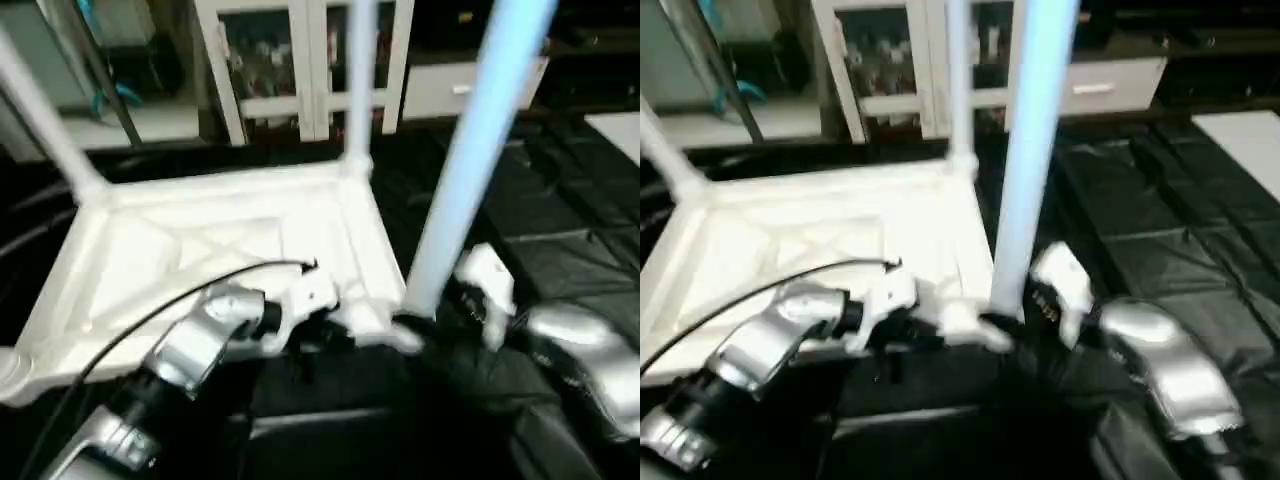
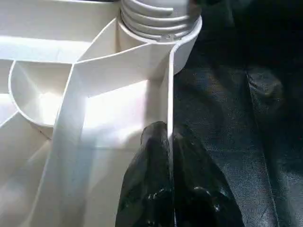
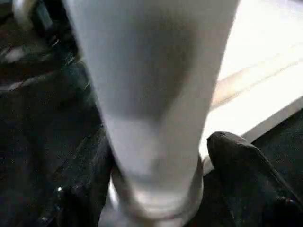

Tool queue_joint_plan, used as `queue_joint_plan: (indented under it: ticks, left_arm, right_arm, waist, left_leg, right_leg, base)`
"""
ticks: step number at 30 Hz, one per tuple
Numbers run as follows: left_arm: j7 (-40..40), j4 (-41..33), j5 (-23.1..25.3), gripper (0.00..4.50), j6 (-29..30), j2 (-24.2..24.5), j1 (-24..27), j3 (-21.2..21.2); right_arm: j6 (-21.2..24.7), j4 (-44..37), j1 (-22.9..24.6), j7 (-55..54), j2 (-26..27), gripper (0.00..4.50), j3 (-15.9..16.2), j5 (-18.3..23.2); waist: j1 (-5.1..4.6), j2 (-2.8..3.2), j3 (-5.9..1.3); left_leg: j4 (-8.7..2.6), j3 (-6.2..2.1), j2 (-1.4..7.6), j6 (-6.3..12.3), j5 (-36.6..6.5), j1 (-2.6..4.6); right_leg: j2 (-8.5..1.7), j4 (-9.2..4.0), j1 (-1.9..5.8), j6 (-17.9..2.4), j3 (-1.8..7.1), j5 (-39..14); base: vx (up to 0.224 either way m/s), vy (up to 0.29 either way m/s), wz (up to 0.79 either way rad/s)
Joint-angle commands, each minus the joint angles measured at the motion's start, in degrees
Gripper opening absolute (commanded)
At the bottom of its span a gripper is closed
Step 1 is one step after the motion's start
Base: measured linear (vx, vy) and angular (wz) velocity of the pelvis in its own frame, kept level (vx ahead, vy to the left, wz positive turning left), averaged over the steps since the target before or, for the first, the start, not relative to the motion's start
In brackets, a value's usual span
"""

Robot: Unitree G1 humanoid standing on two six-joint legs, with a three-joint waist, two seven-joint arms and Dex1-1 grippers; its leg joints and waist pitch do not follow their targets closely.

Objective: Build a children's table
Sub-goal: Rotate leg to tighten

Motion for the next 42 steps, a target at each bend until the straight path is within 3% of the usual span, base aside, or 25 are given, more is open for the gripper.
queue_joint_plan:
  ticks: [1,5,6,11,12,14,19,22,28,35,36,39,42]
  left_arm:
    - [-1.31,-0.44,0.56,0.0,1.81,0.72,0.72,-1.74]
    - [-1.24,-1.22,0.23,0.0,2.41,0.28,0.52,-2.03]
    - [-1.19,-1.27,0.26,0.0,2.45,0.14,0.5,-2.09]
    - [-1.05,-1.27,0.35,0.0,2.45,0.33,0.31,-1.94]
    - [-1.0,-1.27,0.38,0.0,2.46,0.42,0.31,-1.88]
    - [-0.97,-1.4,0.4,0.0,2.51,0.54,0.43,-1.91]
    - [-1.02,-2.26,0.34,0.0,2.95,0.65,0.85,-2.14]
    - [-1.11,-2.03,0.43,0.0,2.82,0.56,0.8,-2.36]
    - [-1.3,-1.84,0.43,0.0,2.7,1.01,0.62,-2.21]
    - [-1.45,-2.68,0.22,0.0,3.12,1.11,1.33,-2.48]
    - [-1.46,-2.65,0.2,0.0,3.15,1.05,1.32,-2.51]
    - [-1.48,-1.6,0.3,0.0,2.88,0.71,0.85,-2.61]
    - [0.08,-0.68,0.26,0.0,3.25,0.08,0.34,-1.52]
  right_arm:
    - [-0.26,0.0,0.25,2.05,-1.48,3.35,0.78,-1.2]
    - [-1.78,1.56,-1.08,2.28,-0.66,3.35,2.52,-2.36]
    - [-2.08,2.09,-1.43,1.77,-0.09,3.35,2.94,-2.87]
    - [-3.23,3.3,-2.25,2.22,1.03,3.35,3.86,-3.62]
    - [-3.33,3.63,-2.53,2.06,1.35,3.35,3.9,-3.74]
    - [-3.41,3.97,-2.77,1.73,1.79,3.35,3.65,-3.68]
    - [-4.08,5.13,-2.85,1.53,2.55,3.35,3.21,-3.95]
    - [-3.84,5.76,-2.67,1.72,3.08,3.18,3.26,-3.45]
    - [-3.81,5.96,-2.57,2.21,3.76,2.81,3.43,-3.72]
    - [-3.94,5.65,-1.85,2.27,4.07,2.76,2.93,-3.3]
    - [-4.04,5.73,-1.8,2.3,4.11,2.76,2.92,-3.31]
    - [-4.41,6.71,-2.0,1.93,4.78,2.75,2.81,-3.44]
    - [-4.43,7.32,-2.56,-0.99,6.89,2.75,1.86,-3.43]
  waist:
    - [0.1,-1.23,-2.93]
    - [0.0,-1.35,-3.02]
    - [0.02,-1.68,-3.05]
    - [0.19,-1.43,-3.15]
    - [0.18,-1.03,-3.15]
    - [0.08,-1.27,-3.17]
    - [0.11,-0.92,-3.21]
    - [0.08,-1.29,-3.25]
    - [0.02,-1.13,-3.24]
    - [-0.05,-1.04,-3.3]
    - [-0.07,-0.76,-3.38]
    - [-0.05,-1.08,-3.35]
    - [-0.2,-0.91,-3.26]
  left_leg:
    - [-4.32,-2.52,5.26,6.13,-7.68,1.25]
    - [-4.12,-2.55,5.15,6.14,-6.98,1.21]
    - [-4.04,-2.49,5.14,6.38,-6.49,1.16]
    - [-3.93,-2.57,5.18,6.66,-6.18,1.26]
    - [-3.94,-2.6,5.13,6.55,-6.33,1.29]
    - [-3.95,-2.58,5.13,6.4,-6.51,1.28]
    - [-3.93,-2.61,5.12,6.08,-7.04,1.33]
    - [-3.88,-2.6,5.08,6.17,-6.83,1.26]
    - [-3.86,-2.61,5.05,6.07,-7.16,1.3]
    - [-3.84,-2.63,5.09,6.13,-6.94,1.31]
    - [-3.78,-2.64,5.05,6.09,-6.71,1.34]
    - [-3.73,-2.6,4.99,6.31,-6.75,1.27]
    - [-3.82,-2.58,5.0,6.09,-7.47,1.28]
  right_leg:
    - [-4.2,-3.28,2.01,-16.09,2.15,-1.11]
    - [-4.19,-3.25,1.98,-16.43,2.13,-1.61]
    - [-4.2,-3.21,2.0,-16.55,2.15,-1.25]
    - [-4.04,-2.93,1.94,-16.73,2.06,-0.51]
    - [-3.99,-2.89,1.89,-16.72,2.02,-0.56]
    - [-3.97,-2.91,1.99,-16.79,2.04,-0.06]
    - [-4.0,-2.87,2.01,-16.97,2.04,0.03]
    - [-3.93,-2.78,2.11,-17.13,2.01,0.78]
    - [-3.93,-2.8,2.08,-17.06,2.01,0.14]
    - [-3.94,-2.69,2.14,-17.19,1.99,0.72]
    - [-3.84,-2.68,2.1,-17.15,1.94,1.24]
    - [-3.93,-2.62,2.17,-17.48,1.97,1.5]
    - [-3.89,-2.78,2.03,-17.35,1.99,-0.03]
  base:
    - [0.0,0.0,0.0]
    - [0.0,0.0,0.0]
    - [0.0,0.0,0.0]
    - [0.0,0.0,0.0]
    - [0.0,0.0,0.0]
    - [0.0,0.0,0.0]
    - [0.0,0.0,0.0]
    - [0.0,0.0,0.0]
    - [0.0,0.0,0.0]
    - [0.0,0.0,0.0]
    - [0.0,0.0,0.0]
    - [0.0,0.0,0.0]
    - [0.0,0.0,0.0]
